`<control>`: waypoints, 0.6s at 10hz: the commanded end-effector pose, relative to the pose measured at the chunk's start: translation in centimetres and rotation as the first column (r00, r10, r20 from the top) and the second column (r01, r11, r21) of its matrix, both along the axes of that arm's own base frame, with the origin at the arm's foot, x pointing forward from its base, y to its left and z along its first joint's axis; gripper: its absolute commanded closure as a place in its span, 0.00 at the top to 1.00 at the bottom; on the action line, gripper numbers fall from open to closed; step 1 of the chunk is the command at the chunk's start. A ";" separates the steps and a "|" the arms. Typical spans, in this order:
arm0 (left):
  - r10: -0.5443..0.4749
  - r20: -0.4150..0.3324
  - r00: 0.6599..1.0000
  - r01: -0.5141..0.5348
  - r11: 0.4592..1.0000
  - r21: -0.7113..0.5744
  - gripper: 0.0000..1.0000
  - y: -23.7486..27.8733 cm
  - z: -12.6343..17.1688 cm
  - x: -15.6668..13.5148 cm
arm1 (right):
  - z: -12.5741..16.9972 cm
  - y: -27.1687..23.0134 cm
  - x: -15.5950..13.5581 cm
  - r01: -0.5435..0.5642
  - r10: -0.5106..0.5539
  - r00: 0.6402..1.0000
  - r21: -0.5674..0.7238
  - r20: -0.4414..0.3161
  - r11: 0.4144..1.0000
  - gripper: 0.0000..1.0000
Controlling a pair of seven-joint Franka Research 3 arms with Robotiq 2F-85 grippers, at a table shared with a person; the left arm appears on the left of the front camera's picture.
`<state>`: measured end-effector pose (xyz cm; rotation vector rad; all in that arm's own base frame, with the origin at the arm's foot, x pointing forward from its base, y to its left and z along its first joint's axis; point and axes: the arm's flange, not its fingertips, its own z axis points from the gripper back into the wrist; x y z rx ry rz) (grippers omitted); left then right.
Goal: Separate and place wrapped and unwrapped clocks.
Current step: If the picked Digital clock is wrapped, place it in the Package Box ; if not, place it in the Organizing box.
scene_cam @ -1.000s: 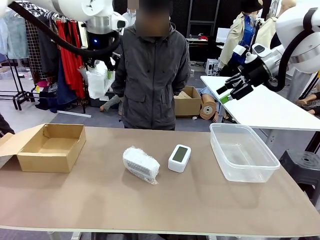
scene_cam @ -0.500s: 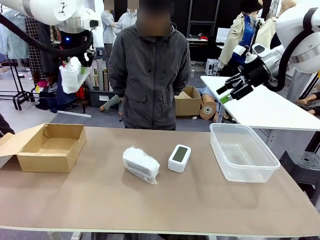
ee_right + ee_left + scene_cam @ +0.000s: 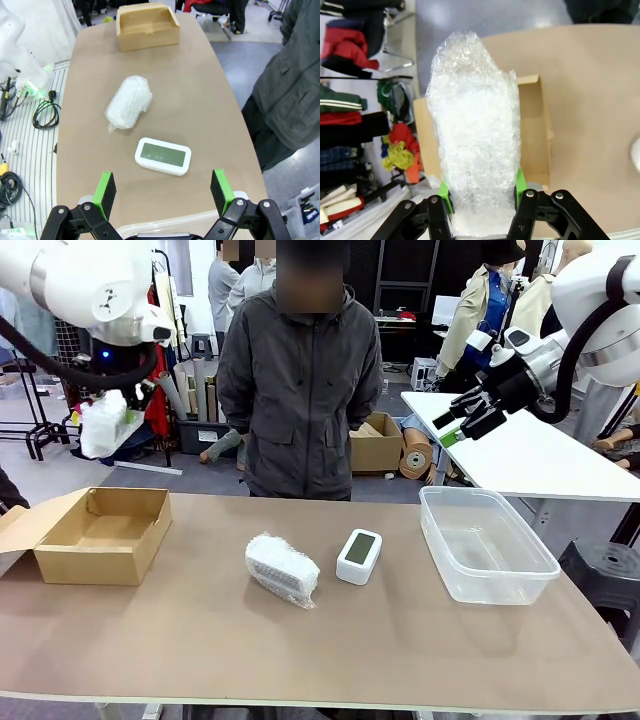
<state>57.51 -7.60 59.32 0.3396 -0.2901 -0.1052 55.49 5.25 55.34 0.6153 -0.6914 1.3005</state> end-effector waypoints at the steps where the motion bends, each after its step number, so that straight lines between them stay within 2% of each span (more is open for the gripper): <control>1: -0.013 -0.031 0.999 0.014 0.999 0.037 0.00 2.0 -1.1 -2.5 | 0.2 0.1 0.0 0.001 -0.001 1.000 -0.001 0.006 1.000 1.00; 4: 0.079 -0.078 0.994 -0.083 0.996 -0.042 0.00 5.0 -3.8 -3.1 | 0.2 0.1 0.0 0.001 -0.001 1.000 -0.001 0.006 1.000 1.00; 6: 0.120 -0.101 0.988 -0.134 0.980 -0.145 0.00 7.2 -4.8 -2.4 | 0.2 0.1 0.0 0.001 -0.001 1.000 -0.001 0.006 1.000 1.00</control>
